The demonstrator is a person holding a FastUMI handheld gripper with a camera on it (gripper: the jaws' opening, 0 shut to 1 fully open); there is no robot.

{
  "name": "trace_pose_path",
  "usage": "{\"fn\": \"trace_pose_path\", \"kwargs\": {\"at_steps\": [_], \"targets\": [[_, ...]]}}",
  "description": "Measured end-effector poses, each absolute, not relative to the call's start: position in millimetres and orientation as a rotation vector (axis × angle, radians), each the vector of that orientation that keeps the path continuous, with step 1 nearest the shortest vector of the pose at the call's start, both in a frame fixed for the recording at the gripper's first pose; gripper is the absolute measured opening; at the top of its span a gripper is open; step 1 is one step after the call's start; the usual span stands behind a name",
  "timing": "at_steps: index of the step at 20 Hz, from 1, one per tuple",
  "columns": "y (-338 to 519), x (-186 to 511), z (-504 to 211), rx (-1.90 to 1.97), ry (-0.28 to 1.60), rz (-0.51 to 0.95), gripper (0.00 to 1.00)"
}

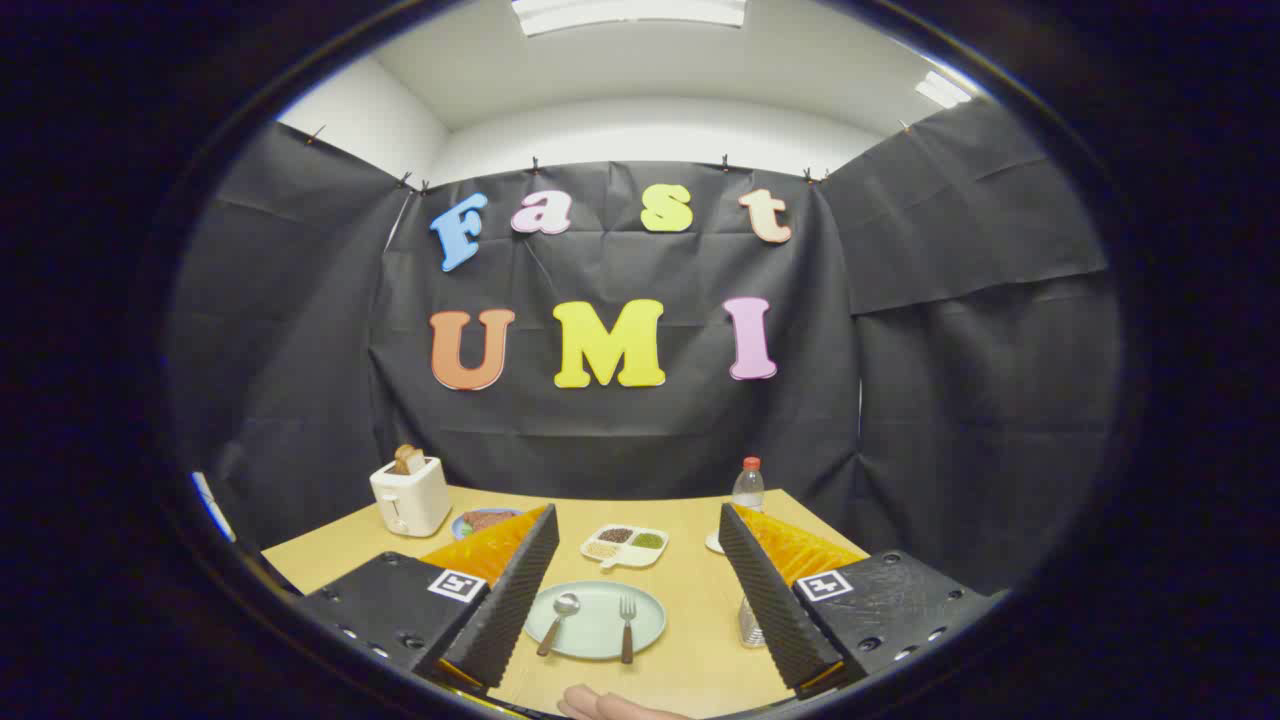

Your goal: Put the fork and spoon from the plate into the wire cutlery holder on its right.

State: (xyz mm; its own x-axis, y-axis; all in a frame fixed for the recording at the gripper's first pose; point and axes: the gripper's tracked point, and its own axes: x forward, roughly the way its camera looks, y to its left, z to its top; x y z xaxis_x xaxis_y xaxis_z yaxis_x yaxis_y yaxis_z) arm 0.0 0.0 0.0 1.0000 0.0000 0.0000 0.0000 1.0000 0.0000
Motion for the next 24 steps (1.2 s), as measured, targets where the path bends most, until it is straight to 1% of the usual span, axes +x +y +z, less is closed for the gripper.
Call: {"fn": "trace_pose_path", "kwargs": {"at_steps": [12,16,24], "targets": [[-1,8,-12,-0.007,0.034,-0.019,0.97],[-7,21,-23,0.005,0.067,-0.037,0.97],[-12,76,-90,-0.013,0.275,-0.052,0.96]]}}
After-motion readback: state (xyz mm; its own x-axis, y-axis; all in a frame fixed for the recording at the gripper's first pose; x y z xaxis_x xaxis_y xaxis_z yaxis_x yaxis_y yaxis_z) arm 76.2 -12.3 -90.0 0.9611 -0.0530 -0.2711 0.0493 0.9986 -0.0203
